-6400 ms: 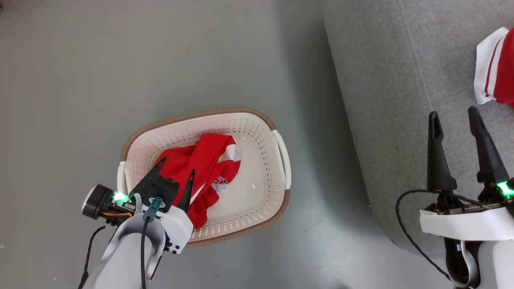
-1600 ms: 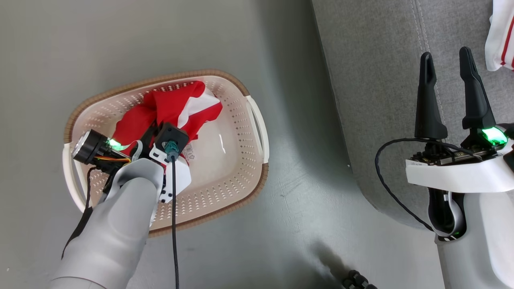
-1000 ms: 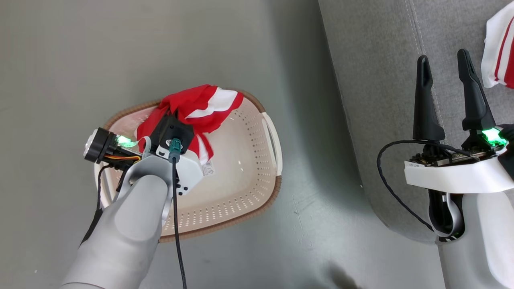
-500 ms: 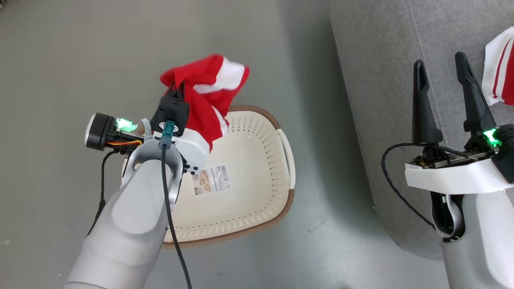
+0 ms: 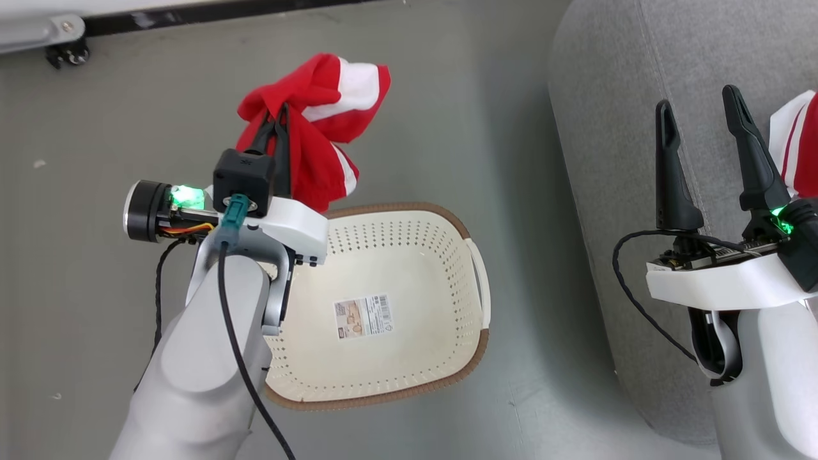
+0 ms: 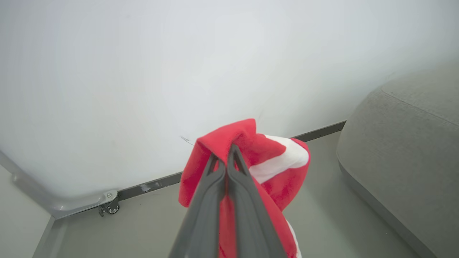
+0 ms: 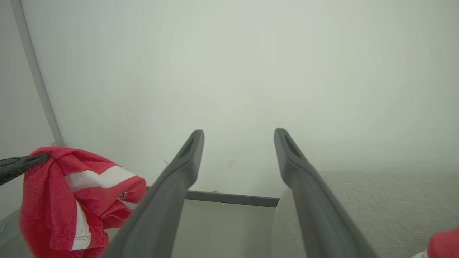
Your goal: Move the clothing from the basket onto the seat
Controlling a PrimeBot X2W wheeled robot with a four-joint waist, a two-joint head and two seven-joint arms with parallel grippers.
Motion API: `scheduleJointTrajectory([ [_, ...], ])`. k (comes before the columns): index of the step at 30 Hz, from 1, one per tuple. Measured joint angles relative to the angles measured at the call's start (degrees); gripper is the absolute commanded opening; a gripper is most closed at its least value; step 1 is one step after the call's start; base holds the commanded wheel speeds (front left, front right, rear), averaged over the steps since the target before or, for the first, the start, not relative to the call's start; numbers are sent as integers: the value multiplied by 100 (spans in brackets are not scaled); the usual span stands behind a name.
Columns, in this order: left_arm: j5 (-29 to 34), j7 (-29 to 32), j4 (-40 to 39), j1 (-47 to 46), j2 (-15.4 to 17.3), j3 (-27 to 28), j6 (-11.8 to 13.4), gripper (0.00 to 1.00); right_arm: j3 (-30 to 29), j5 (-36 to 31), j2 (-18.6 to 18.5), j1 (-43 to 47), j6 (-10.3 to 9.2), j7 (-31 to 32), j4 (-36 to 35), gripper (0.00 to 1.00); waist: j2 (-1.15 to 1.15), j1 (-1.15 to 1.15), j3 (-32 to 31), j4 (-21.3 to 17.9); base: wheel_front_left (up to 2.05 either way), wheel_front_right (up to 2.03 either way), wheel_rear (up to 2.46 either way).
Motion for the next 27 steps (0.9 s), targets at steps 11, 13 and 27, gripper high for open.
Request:
scheduleJointTrajectory([
  [11,-197,-1,-840,497,102,156,-156,0,36,-129,-124,31,0,-8,163,100,0,0,-578,238,0,0,0],
  [13,-211,-1,-906,534,109,151,-207,0,45,-133,-127,47,0,-8,169,100,0,0,-632,257,0,0,0],
  [27,-389,-1,-1600,1296,192,151,-510,0,266,-169,-265,584,0,31,339,100,0,0,-1408,485,0,0,0],
])
